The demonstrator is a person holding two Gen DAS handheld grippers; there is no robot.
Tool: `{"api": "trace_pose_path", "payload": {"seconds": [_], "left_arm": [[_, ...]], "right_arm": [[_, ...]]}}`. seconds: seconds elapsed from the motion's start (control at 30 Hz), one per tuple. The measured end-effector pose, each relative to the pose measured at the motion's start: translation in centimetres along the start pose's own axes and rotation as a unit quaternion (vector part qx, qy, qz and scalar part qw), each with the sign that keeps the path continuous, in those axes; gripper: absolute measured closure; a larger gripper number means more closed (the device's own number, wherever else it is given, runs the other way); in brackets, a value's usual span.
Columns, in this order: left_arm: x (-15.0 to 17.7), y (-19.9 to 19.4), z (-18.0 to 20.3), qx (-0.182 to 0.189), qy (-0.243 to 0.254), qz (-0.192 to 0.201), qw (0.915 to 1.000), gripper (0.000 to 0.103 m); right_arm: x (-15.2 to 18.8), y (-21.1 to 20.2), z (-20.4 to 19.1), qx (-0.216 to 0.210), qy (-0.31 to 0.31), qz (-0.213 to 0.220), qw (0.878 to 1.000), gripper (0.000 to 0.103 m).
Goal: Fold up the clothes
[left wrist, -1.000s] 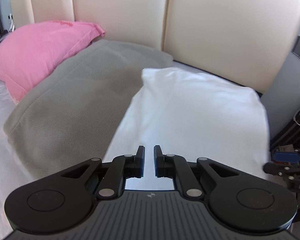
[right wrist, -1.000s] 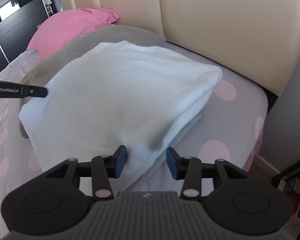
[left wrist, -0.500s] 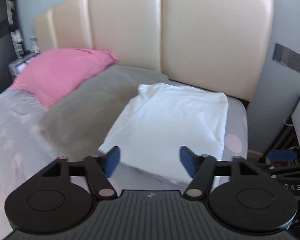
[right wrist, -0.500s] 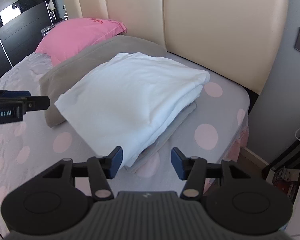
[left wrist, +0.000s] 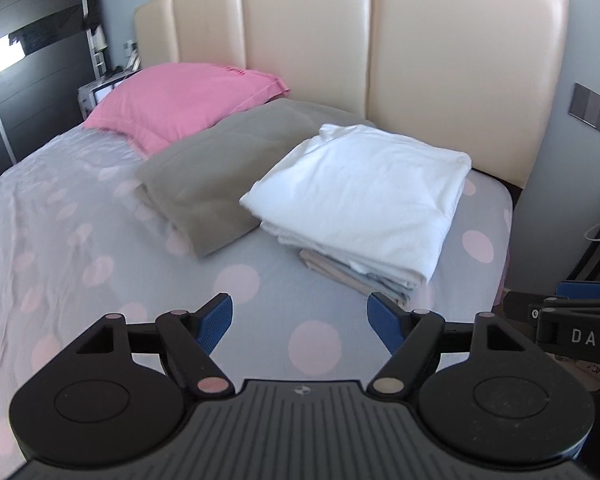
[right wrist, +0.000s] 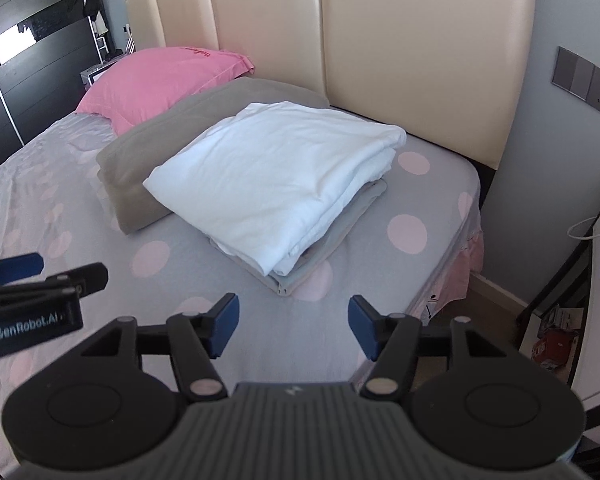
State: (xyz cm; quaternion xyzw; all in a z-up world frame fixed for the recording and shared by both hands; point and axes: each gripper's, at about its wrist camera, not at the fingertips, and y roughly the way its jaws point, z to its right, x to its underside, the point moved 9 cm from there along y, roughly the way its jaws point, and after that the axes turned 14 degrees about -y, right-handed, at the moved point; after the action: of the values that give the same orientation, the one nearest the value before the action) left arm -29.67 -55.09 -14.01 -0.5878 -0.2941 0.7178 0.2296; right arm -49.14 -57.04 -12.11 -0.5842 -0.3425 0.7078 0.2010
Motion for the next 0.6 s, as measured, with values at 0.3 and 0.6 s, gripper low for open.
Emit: {"api": "trace_pose_path", "payload": {"seconds": [0.3, 0.6], "left_arm": [[1.4, -0.7, -1.6, -0.015, -0.029, -0.012, 0.9994, 0.029], [2.2, -0.1, -0.5, -0.024, -0.015, -0.028, 0.9992, 0.029]], "right_arm": [[1.0, -0.3, -0.8, 0.010, -0.017, 0.000, 1.000, 0.039], [1.2, -0.3, -0.7, 0.011, -0.020, -0.004, 1.000, 0.038]]}}
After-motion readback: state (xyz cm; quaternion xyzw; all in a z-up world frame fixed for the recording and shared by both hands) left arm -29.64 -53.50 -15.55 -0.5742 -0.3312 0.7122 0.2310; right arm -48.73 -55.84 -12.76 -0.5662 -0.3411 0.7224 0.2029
